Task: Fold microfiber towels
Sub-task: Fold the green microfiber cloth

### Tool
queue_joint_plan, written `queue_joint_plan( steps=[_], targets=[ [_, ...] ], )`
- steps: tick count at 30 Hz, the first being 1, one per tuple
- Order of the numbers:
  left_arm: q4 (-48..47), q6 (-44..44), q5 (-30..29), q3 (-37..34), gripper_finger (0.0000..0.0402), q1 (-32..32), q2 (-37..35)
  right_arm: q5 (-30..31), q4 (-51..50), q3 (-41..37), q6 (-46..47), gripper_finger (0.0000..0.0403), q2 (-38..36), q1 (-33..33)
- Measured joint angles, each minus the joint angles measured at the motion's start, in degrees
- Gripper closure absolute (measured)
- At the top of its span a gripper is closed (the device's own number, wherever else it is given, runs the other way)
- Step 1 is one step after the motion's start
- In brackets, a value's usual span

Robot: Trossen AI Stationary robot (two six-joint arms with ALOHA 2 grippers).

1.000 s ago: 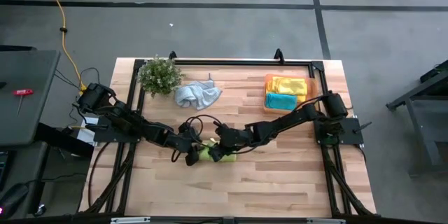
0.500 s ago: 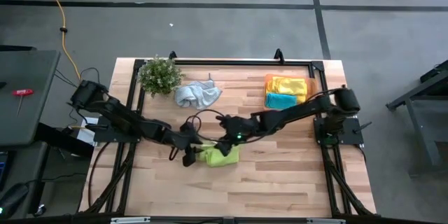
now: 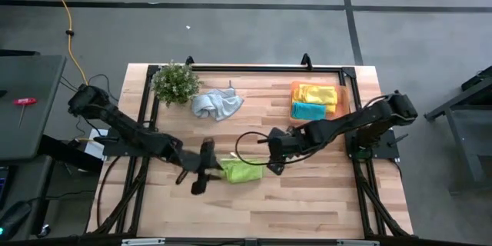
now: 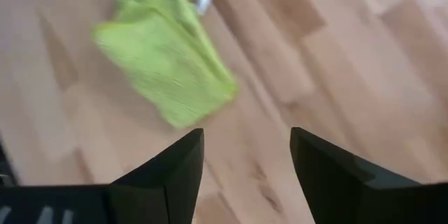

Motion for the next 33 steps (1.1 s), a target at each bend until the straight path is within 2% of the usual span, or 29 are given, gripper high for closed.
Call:
queue_joint_plan(
  steps=[3, 8, 14, 23, 29, 33],
  targets=[
    [-6.2, 5.4, -4.6, 5.8, 0.0247, -3.1, 4.6, 1.5, -4.0, 0.0, 0.0, 0.0197, -1.7, -0.2],
    [-8.6, 13.8, -10.2, 13.1, 0.0226, -5.8, 13.3, 2.2, -7.3, 0.0, -0.1, 0.0197, -4.3, -1.4],
    [-10.7, 14.2, -15.7, 19.1, 0.0185, -6.4, 21.4, 2.4, -9.3, 0.0, -2.9, 0.0197, -5.5, -1.4],
    [-16.5, 14.3, -18.1, 20.6, 0.0145, -6.4, 25.2, 2.4, -9.3, 0.0, -5.9, 0.0197, -5.6, -1.4],
    [-16.7, 16.4, -22.8, 20.6, 0.0148, -6.4, 25.8, 2.4, -9.3, 0.0, -6.0, 0.0197, -5.6, -1.4],
    [-16.6, 19.2, -25.3, 20.6, 0.0164, -6.4, 25.8, 2.5, -9.2, 0.0, -6.0, 0.0197, -5.6, -1.4]
  ],
)
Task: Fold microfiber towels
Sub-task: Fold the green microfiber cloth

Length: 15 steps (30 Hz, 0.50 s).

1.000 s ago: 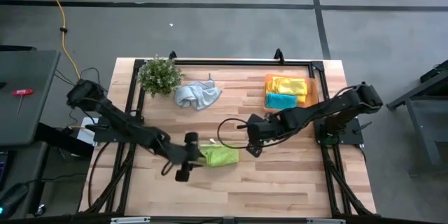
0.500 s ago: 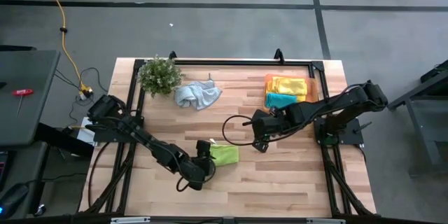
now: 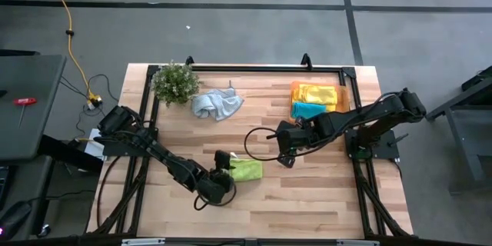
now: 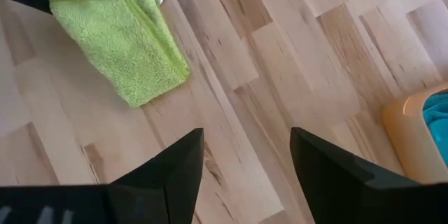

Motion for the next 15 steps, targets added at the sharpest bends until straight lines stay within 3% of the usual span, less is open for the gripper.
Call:
queue_joint_plan(
  steps=[5, 12, 15],
  targets=[
    [0.0, 2.0, -0.5, 0.0, 0.0233, 0.1, 0.0, 1.5, 0.2, 0.0, 0.1, 0.0197, 0.0, 0.0],
    [-0.2, 6.1, -0.5, 0.0, 0.0381, 0.5, 0.0, 1.7, 1.5, 0.0, 0.2, 0.0197, 0.0, 0.0],
    [-0.9, 7.9, -0.8, 0.0, 0.0388, 1.0, -1.0, 1.7, 2.0, 0.0, 0.1, 0.0197, 0.0, 0.0]
  ],
)
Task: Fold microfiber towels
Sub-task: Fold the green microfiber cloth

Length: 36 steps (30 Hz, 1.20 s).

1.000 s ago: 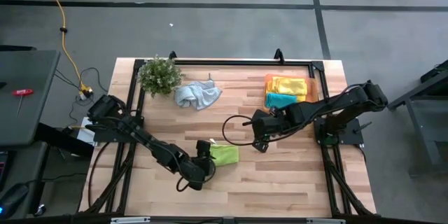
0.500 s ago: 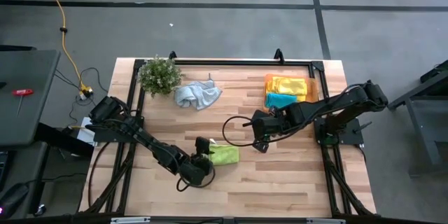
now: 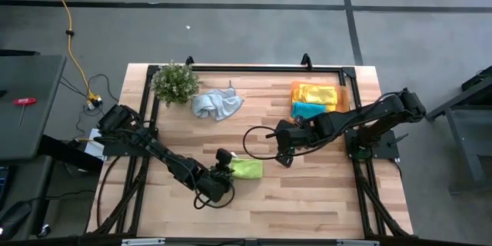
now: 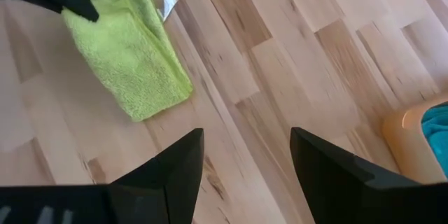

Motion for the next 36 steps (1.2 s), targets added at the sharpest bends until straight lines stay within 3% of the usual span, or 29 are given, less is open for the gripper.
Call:
queue_joint_plan(
  steps=[6, 20, 32, 36],
  targets=[
    [-7.9, 5.4, -6.0, 3.5, 0.0393, 0.3, -2.5, 0.0, 0.1, 0.0, 0.8, 0.0197, 0.0, 0.0],
    [-19.7, 8.8, -6.1, 3.6, 0.0399, 1.6, -4.9, 1.5, 0.3, 0.0, 1.9, 0.0197, 0.0, 0.0],
    [-23.5, -3.3, 7.9, 3.5, 0.04, 0.1, 0.7, 1.5, -0.1, 0.0, 2.9, 0.0197, 0.0, 0.0],
    [-23.6, -6.1, 9.3, 3.6, 0.0393, 0.0, 3.4, 1.3, -0.4, 0.0, 2.9, 0.0197, 0.0, 0.0]
  ],
)
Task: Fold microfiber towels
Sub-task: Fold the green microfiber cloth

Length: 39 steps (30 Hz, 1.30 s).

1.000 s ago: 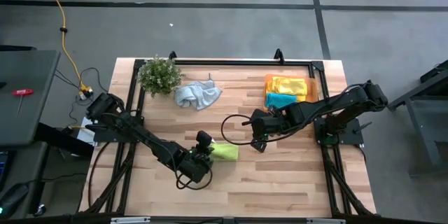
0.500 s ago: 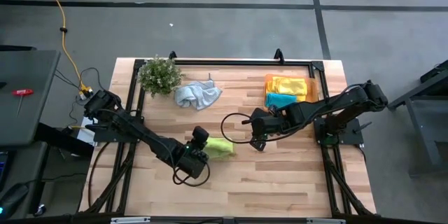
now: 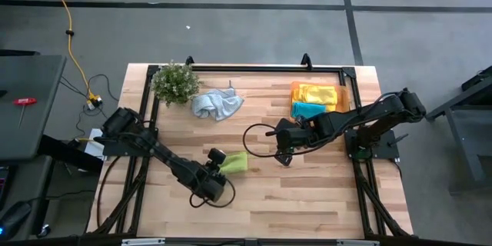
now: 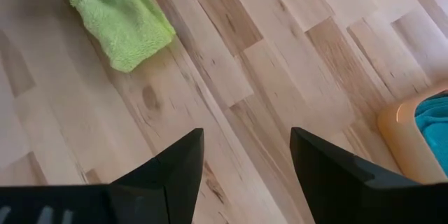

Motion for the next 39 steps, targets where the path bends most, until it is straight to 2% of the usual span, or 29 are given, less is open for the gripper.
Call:
queue_joint_plan(
  steps=[9, 14, 18, 25, 28, 34, 39],
  targets=[
    [0.1, -1.9, 1.8, 0.0, 0.0329, 0.3, -0.3, -0.3, -0.1, 0.0, 0.0, 0.0197, 0.0, 0.0],
    [0.1, -2.2, 8.1, -0.2, 0.0281, 1.7, -3.7, -0.8, -0.1, 0.0, -0.5, 0.0197, 0.0, 0.0],
    [-0.6, -3.5, 13.3, -0.2, 0.0244, 2.6, -7.4, -3.6, -0.1, 0.0, -0.9, 0.0197, 0.0, 0.0],
    [-3.2, -5.9, 17.1, -0.2, 0.0201, 2.9, -14.5, -4.6, 0.0, 0.0, -1.6, 0.0197, 0.0, -0.1],
    [-1.3, -8.4, 16.7, -0.2, 0.0196, 2.9, -17.3, -7.4, 3.1, -1.1, -3.0, 0.0197, 0.0, -0.7],
    [15.5, -16.6, 14.0, -8.6, 0.0203, 2.9, -20.1, -15.4, 18.4, -8.4, -4.6, 0.0197, 0.0, -2.8],
    [23.9, -29.0, 6.7, -15.5, 0.0217, 2.7, -18.8, -17.1, 29.7, -13.7, -3.4, 0.0197, 0.0, -4.9]
  ],
)
